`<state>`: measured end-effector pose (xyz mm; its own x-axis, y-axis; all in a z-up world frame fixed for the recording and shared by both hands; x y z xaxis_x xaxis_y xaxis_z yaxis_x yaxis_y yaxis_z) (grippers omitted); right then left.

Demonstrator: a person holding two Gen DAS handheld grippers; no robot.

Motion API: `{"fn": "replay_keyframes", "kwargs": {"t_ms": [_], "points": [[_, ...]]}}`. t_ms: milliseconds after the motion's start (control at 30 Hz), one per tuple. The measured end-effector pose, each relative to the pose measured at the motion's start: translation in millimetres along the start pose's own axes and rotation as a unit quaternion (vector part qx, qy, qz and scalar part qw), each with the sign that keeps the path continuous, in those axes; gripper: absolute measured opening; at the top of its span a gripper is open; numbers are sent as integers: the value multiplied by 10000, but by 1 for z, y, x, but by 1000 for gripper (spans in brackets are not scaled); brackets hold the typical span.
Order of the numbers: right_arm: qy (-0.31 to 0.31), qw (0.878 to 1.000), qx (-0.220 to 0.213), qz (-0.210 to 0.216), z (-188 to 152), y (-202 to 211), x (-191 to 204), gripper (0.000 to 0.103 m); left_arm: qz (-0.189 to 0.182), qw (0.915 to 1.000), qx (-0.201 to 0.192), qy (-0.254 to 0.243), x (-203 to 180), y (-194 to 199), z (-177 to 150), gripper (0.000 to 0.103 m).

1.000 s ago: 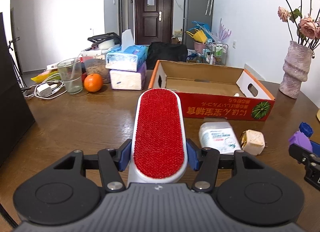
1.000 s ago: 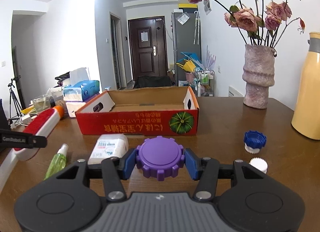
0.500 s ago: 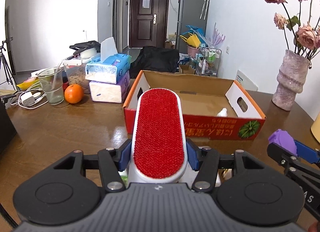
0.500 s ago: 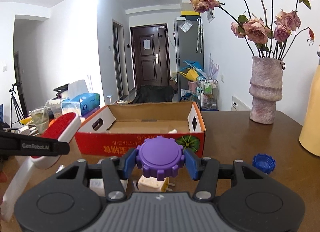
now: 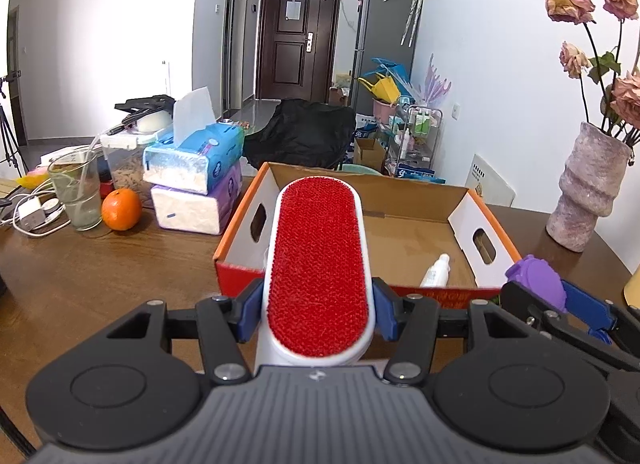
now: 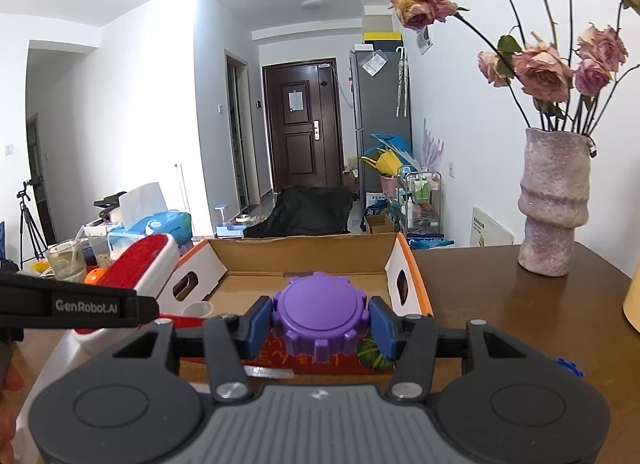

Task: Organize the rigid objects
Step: 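Carry the lint brush and purple cap toward the cardboard box, then open both grippers to drop the lint brush and purple cap into the box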

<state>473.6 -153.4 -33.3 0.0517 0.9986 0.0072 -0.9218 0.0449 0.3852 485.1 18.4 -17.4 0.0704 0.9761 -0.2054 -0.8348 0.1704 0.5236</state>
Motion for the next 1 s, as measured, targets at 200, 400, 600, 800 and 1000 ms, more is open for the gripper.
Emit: {"fn": "replay_keyframes", "kwargs": {"t_ms": [200, 400, 600, 800, 1000], "points": [[19, 10000, 43, 75, 8, -25, 4, 52, -20, 10000, 27, 24, 0, -19, 10, 57], [74, 9999, 43, 71, 15, -46, 9, 52, 26, 10000, 22, 36, 4, -37, 22, 57], [115, 9999, 32, 45, 23, -65, 11, 52, 40, 10000, 31, 6, 6, -56, 32, 57], [238, 9997, 44, 34, 27, -81, 19, 52, 28, 10000, 36, -52, 5, -74, 42, 57], [343, 9994, 43, 26, 31, -95, 24, 52, 46, 9999, 4, -149, 3, -89, 50, 57]]}}
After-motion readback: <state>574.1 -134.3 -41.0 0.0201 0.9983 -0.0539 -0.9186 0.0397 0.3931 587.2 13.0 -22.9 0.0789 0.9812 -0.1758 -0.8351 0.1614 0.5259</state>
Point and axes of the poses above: each gripper's, at about its wrist camera, not at the fingertips, and y roughly against the way its jaws point, x to its left, z to its top, the point moved 3 cm from there along -y, roughly the way its jaws point, and after that the axes turned 13 degrees about -z, right-handed, at the moved point
